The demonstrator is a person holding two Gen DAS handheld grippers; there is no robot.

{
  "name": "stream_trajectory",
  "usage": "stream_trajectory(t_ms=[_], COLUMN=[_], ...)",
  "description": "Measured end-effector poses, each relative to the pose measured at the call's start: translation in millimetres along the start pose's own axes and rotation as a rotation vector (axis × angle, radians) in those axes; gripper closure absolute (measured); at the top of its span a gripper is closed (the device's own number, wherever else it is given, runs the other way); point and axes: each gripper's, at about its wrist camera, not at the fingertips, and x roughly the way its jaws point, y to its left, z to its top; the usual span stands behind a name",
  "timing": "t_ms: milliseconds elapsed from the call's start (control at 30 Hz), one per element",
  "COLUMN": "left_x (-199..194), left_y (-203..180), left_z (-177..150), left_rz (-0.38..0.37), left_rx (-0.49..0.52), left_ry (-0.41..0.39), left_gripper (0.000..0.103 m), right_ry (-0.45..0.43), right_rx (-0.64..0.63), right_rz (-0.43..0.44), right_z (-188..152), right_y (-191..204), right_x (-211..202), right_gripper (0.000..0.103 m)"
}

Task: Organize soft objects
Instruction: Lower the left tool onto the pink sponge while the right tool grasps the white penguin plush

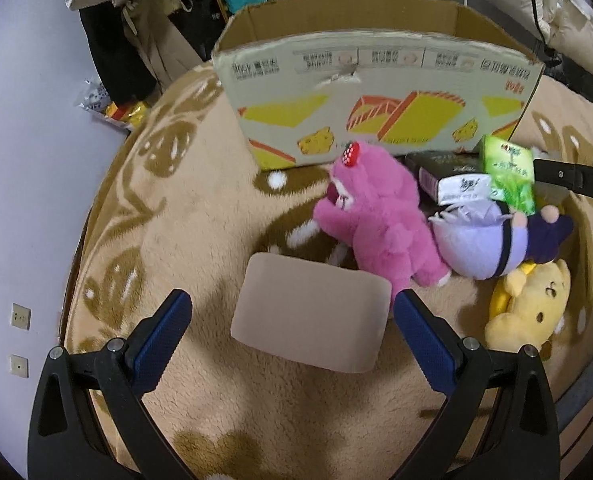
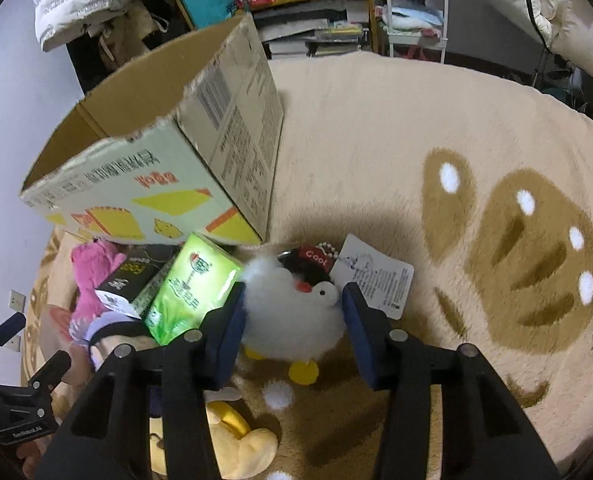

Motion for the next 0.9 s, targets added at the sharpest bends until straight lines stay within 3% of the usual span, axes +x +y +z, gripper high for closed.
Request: stream_trajectory(t_ms=[400,567,667,900], left_x=[16,22,22,15], left_y=[-3,-2,-4,-2], left_z=[0,-2,-3,-5], left_rz=[-0.008,-0.042,-0.063,-0.080], left_rx=[0.009,0.010,0.014,-0.003], left_ry=[0.054,0.080,0.085,0.073], left_gripper=[0.005,0.019,0.028,0.043], right_ry=[0.059,0.050,0.048,0.044], right_rx=[0.026,0.047,0.035,0.026], right_rz=[0.004,0.006,0.012,0.005], right_z=[6,11,11,7], right_y=[-8,-9,-8,2], right_x=[21,30,32,29], right_gripper=[0.052,0.053,0.064,0.072])
